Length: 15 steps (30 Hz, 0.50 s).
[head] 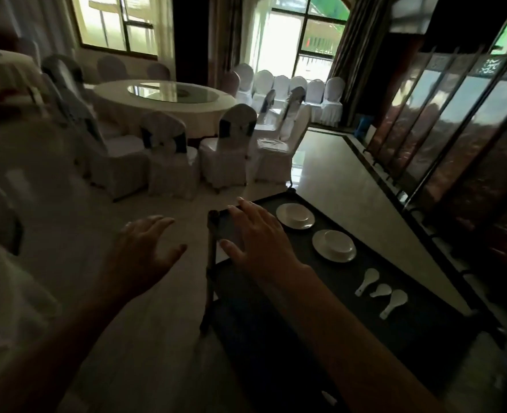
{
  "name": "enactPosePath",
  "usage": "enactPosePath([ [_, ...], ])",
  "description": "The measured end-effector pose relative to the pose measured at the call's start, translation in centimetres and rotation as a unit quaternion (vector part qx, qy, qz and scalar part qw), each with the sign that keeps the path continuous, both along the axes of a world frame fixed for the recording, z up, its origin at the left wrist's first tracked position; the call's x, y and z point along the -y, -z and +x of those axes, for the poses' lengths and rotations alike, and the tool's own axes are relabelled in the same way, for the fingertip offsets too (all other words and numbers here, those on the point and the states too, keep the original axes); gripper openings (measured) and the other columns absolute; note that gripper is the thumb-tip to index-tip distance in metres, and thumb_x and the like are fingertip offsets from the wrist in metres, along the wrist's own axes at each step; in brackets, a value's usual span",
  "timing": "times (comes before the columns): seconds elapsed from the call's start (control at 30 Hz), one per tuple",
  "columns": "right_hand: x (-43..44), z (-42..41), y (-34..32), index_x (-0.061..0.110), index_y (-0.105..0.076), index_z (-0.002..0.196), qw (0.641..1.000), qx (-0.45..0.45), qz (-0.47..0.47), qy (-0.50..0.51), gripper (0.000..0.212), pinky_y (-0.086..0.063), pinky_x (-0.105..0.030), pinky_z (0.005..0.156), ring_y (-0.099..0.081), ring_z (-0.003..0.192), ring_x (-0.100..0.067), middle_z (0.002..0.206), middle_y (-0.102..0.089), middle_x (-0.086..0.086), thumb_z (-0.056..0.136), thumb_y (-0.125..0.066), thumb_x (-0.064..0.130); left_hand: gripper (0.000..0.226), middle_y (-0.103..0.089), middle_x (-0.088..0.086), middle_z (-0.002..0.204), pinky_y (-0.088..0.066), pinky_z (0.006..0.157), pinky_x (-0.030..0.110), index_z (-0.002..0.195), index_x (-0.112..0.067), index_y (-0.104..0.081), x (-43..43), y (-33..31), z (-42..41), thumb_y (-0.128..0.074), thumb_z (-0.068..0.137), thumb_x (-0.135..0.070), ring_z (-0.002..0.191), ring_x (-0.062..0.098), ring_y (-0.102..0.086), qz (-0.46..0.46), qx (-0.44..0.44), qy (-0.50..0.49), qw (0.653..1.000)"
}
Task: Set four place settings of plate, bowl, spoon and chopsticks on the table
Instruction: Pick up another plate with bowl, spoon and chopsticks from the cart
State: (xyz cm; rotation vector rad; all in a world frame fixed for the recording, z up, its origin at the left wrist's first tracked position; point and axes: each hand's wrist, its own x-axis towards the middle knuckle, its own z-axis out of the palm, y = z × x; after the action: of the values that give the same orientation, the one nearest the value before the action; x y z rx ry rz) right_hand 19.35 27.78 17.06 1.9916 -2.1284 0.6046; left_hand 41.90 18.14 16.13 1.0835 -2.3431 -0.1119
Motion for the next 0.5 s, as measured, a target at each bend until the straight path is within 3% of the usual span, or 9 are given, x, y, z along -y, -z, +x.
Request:
enactPosePath([
  [0.13,-1.4,-5.9,0.7,0.027,-0.029,0.149,0.998,0.029,-0.001,0.056,0.075,-0.029,-0.046,0.114,-0.025,0.147,-0.023,0.161,-0.026,-0.002,0.084,-0.043,0.063,0.059,-0.059,0.010,0.134,-0.043,0.104,0.049,0.131,-0.014,-0.058,1.4,0.8,-6.6,-0.068,0.083,-0.047,0.123,0.029,-0.055,0.016,-0.013,0.040,0.999],
  [0.33,-1.7,-12.9,2.9,0.025,-0.035,0.147,0.985,0.063,-0.004,0.159,0.069,-0.038,-0.043,0.108,-0.038,0.140,-0.024,0.154,-0.039,-0.003,0.089,-0.056,0.054,0.056,-0.060,0.004,0.128,-0.050,0.095,0.043,0.130,-0.020,-0.056,3.3,1.8,-14.7,-0.065,0.084,-0.049,0.116,0.023,-0.057,0.067,-0.048,0.089,0.993],
  [0.5,-0.2,-16.6,5.9,0.022,-0.041,0.143,0.966,0.121,-0.007,0.227,0.065,-0.043,-0.037,0.103,-0.048,0.132,-0.021,0.145,-0.049,-0.004,0.088,-0.060,0.051,0.057,-0.060,0.007,0.130,-0.049,0.096,0.042,0.132,-0.016,-0.056,6.4,3.6,-19.8,-0.067,0.084,-0.046,0.117,0.023,-0.057,0.113,-0.035,0.101,0.988],
])
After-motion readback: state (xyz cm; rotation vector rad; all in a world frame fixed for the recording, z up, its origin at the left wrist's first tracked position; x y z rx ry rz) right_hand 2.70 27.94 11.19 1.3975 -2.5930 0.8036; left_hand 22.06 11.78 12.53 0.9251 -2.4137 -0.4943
